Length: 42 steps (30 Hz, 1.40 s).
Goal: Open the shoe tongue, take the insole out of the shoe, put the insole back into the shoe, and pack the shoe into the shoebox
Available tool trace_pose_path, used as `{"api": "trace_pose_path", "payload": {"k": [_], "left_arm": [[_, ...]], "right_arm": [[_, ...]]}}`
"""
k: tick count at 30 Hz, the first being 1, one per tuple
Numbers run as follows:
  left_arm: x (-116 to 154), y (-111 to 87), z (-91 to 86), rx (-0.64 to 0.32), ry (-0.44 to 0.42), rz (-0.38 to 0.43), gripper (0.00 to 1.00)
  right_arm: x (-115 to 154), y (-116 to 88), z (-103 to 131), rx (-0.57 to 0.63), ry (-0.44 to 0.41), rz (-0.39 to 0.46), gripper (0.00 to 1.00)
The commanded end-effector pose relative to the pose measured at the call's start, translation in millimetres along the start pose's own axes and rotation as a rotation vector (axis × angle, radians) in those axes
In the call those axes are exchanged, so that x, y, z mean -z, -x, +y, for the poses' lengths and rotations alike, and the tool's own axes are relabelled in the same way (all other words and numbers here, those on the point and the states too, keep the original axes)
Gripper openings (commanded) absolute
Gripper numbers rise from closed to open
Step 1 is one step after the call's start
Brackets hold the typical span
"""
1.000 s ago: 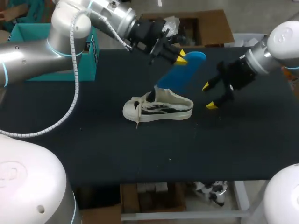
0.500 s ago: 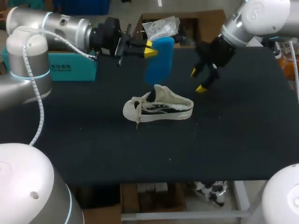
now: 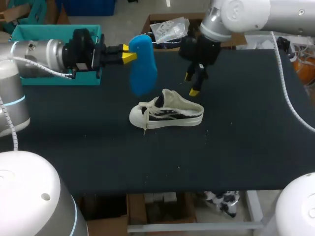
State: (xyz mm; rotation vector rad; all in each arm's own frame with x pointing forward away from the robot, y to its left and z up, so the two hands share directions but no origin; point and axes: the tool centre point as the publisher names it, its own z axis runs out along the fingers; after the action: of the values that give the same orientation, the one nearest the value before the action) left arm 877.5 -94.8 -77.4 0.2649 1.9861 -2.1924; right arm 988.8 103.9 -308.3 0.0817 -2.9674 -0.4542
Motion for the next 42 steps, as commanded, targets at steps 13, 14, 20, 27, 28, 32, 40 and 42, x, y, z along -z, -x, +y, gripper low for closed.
{"api": "trace_pose_path", "payload": {"k": [13,14,20,27,28,32,40,42], "left_arm": [[102.3,-36.0,10.0,0.080,0.010,-0.406,0.00],[106.4,-36.1,10.2,0.082,0.009,-0.408,0.00],[121.3,-42.9,14.3,0.087,0.014,-0.433,0.00],[127.3,-47.1,17.1,0.092,0.012,-0.443,0.00],[127.7,-47.3,17.2,0.093,0.011,-0.443,0.00],[128.3,-47.6,17.4,0.094,0.011,-0.438,0.00],[121.0,-36.6,22.7,0.095,-0.005,-0.352,0.00],[114.0,-31.9,21.5,0.085,-0.006,-0.315,0.00]], "right_arm": [[-48.0,10.5,32.1,-0.026,-0.277,-0.074,1.00],[-49.6,11.0,32.5,-0.025,-0.276,-0.074,1.00],[-58.9,13.7,30.9,-0.040,-0.284,-0.076,0.00],[-62.2,10.2,33.7,-0.065,-0.308,-0.092,0.00],[-61.8,9.0,34.4,-0.068,-0.312,-0.094,0.00],[-60.1,4.7,36.1,-0.080,-0.320,-0.100,0.00],[-53.7,-10.2,38.7,-0.194,-0.301,-0.125,0.00],[-50.4,-15.2,39.6,-0.242,-0.289,-0.128,0.00]]}}
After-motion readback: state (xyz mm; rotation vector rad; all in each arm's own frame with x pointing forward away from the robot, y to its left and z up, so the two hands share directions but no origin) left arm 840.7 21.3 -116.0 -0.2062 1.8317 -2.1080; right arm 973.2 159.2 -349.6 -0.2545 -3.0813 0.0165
